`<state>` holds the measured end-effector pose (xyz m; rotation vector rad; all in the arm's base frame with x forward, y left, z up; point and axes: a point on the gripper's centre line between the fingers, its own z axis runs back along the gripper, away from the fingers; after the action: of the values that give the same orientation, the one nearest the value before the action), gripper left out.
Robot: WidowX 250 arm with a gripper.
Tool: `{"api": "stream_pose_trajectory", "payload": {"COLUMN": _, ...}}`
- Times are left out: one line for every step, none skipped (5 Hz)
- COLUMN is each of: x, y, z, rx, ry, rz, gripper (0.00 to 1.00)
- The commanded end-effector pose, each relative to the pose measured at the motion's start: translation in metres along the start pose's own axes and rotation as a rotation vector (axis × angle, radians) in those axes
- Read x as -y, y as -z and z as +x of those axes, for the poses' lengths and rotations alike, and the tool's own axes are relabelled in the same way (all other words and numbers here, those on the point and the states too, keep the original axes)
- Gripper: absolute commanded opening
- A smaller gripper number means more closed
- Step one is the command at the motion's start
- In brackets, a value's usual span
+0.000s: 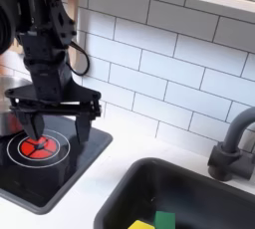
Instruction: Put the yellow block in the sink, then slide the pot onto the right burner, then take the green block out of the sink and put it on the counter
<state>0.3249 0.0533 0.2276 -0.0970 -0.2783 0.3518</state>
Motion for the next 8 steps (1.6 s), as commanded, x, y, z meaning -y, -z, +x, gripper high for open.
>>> {"api": "stream_pose_trajectory", "payload": {"x": -0.019, "y": -0.005, "z": 0.019, "rx": 0.099, "ry": -0.010, "rz": 0.065, "gripper": 1.00}}
{"api": "stream_pose_trajectory", "payload": {"x": -0.032, "y": -0.005, "z": 0.027, "rx": 0.094, "ry": -0.052, "rz": 0.062, "gripper": 1.00}}
{"api": "stream_pose_trajectory", "payload": {"x": -0.051, "y": -0.010, "z": 0.038, "rx": 0.115, "ry": -0.098, "rz": 0.083, "gripper": 1.00}}
{"api": "stream_pose_trajectory", "payload": {"x": -0.067, "y": -0.007, "z": 0.045, "rx": 0.100, "ry": -0.142, "rz": 0.079, "gripper": 1.00}}
{"api": "stream_pose_trajectory", "payload": {"x": -0.083, "y": -0.003, "z": 0.050, "rx": 0.087, "ry": -0.192, "rz": 0.080, "gripper": 1.00}}
{"api": "stream_pose_trajectory", "payload": {"x": -0.093, "y": 0.000, "z": 0.054, "rx": 0.083, "ry": -0.211, "rz": 0.084, "gripper": 1.00}}
{"api": "stream_pose_trajectory", "payload": {"x": -0.108, "y": 0.005, "z": 0.061, "rx": 0.071, "ry": -0.243, "rz": 0.088, "gripper": 1.00}}
{"api": "stream_pose_trajectory", "payload": {"x": -0.119, "y": 0.009, "z": 0.068, "rx": 0.069, "ry": -0.261, "rz": 0.090, "gripper": 1.00}}
